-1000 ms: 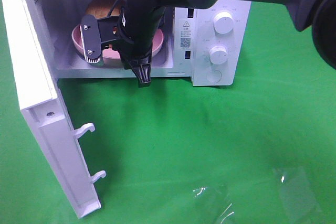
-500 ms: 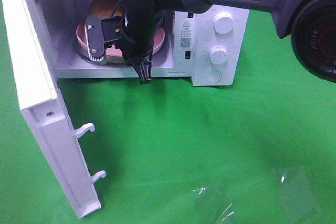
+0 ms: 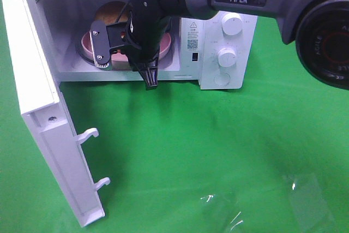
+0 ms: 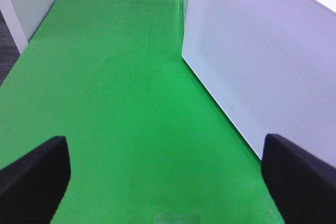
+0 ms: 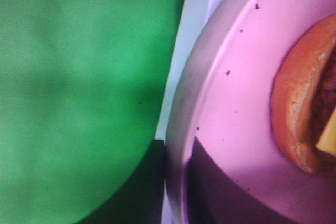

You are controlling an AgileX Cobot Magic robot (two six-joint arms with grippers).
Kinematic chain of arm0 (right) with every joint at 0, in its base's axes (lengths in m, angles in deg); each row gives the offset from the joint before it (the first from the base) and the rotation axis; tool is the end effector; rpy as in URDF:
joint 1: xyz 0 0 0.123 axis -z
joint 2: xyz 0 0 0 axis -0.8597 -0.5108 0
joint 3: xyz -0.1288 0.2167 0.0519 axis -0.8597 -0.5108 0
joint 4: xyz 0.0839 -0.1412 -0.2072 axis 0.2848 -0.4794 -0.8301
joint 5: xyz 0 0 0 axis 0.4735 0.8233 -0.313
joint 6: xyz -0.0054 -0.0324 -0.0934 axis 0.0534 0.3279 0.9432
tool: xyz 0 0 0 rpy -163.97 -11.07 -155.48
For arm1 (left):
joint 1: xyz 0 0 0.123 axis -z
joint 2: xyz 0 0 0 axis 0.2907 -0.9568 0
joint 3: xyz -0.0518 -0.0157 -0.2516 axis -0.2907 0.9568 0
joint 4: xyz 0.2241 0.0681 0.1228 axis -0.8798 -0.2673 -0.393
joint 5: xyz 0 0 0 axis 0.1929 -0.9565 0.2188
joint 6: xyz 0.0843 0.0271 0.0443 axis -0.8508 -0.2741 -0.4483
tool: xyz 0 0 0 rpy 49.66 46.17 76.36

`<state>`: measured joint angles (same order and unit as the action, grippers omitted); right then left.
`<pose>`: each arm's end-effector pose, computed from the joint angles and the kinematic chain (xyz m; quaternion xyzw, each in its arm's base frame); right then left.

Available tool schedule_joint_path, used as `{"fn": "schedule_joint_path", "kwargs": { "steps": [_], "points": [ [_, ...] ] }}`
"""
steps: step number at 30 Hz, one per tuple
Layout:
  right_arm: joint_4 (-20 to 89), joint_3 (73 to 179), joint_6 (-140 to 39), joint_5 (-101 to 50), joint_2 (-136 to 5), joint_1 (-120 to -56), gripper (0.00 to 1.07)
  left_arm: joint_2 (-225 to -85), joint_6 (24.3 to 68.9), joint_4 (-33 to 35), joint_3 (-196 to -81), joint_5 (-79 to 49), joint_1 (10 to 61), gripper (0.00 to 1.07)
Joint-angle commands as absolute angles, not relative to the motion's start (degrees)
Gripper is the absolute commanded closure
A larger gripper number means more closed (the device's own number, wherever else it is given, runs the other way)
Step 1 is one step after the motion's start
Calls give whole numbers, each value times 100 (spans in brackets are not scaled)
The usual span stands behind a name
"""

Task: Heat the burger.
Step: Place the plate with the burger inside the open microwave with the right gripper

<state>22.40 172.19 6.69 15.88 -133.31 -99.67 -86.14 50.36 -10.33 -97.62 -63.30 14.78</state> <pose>0.4080 0.3306 0.1322 -0.7746 0.5528 -0.1372 0.2749 0.0401 -0.0036 0.2851 -0.0145 0.8433 -0.0201 0.5369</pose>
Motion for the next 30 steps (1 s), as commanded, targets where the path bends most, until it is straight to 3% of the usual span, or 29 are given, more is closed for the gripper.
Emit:
{"fn": "schedule_joint_path", "kwargs": {
  "steps": [1, 8, 23, 25, 30],
  "points": [
    [2188, 17310, 698, 1227, -13257, -9944, 88, -8511, 5036, -1050, -9756, -6278, 1495, 16],
    [2183, 17310, 698, 1164, -13257, -9944, 72, -8511, 5036, -1050, -9756, -6278, 1495, 16],
    [2269, 17310, 680, 1364, -13245, -9944, 69, -8511, 5036, -1050, -9756, -6278, 1495, 16],
    [2395, 17224, 680, 1341, -13153, -9944, 58, -8511, 5036, -1050, -9756, -6278, 1495, 16],
    [2395, 17012, 686, 1204, -12999, -9944, 49, -8511, 5036, -1050, -9756, -6278, 1495, 16]
  ]
}}
